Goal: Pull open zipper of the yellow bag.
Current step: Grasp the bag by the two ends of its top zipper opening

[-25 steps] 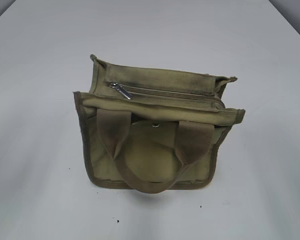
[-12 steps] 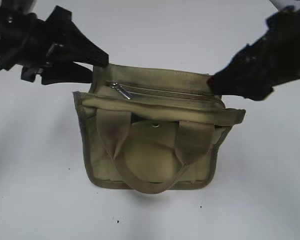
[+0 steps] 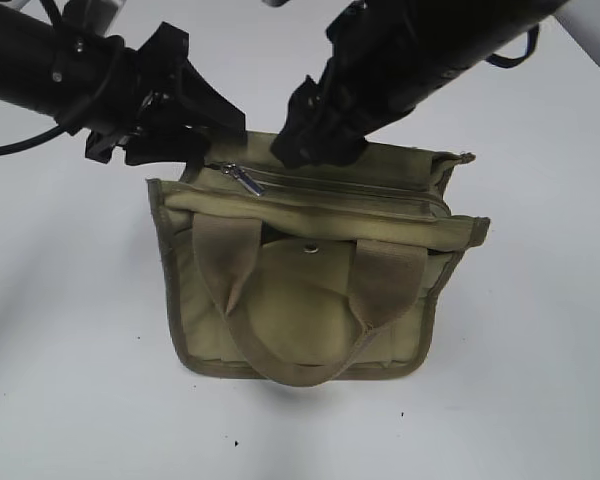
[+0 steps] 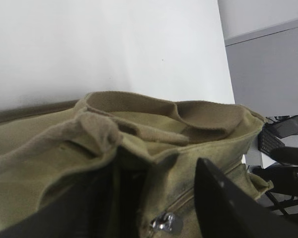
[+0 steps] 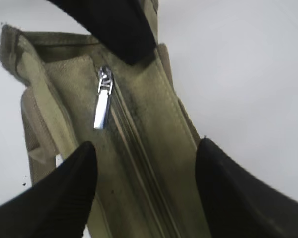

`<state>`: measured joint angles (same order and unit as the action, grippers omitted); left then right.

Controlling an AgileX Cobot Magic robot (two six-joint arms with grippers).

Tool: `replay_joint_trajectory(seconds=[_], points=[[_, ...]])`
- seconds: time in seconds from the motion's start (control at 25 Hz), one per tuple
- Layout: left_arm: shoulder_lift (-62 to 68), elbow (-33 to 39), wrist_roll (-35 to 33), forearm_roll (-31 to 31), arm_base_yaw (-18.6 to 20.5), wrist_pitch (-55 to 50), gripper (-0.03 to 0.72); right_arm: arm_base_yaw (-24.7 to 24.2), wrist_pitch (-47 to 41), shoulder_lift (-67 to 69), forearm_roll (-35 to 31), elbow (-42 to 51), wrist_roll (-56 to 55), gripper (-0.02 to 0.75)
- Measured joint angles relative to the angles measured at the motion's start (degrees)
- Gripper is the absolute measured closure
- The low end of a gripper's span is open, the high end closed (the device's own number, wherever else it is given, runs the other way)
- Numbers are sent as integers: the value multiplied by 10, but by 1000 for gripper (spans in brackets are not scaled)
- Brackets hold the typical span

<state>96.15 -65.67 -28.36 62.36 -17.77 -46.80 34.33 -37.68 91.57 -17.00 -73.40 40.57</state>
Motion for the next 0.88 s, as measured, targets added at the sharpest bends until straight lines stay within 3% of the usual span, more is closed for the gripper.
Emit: replay_joint_trajectory(seconds=[0.12,0.36,0.4,0.72,0.88], points=[[7,-19,0,0,-7,4,341,2,0,39,1,-34,3,265],[12,-35,0,-16,-10,4,626,27,1,90,2,-74,25,358],[13,-35,0,-17,-10,4,647,32,1,95,2,-77,26,364],[16,-35,0,-19,-10,5,660,35,2,130,25,-85,27,374],[19,-35,0,-18,-10,5,660,36,-11,140,53,-88,9,485]])
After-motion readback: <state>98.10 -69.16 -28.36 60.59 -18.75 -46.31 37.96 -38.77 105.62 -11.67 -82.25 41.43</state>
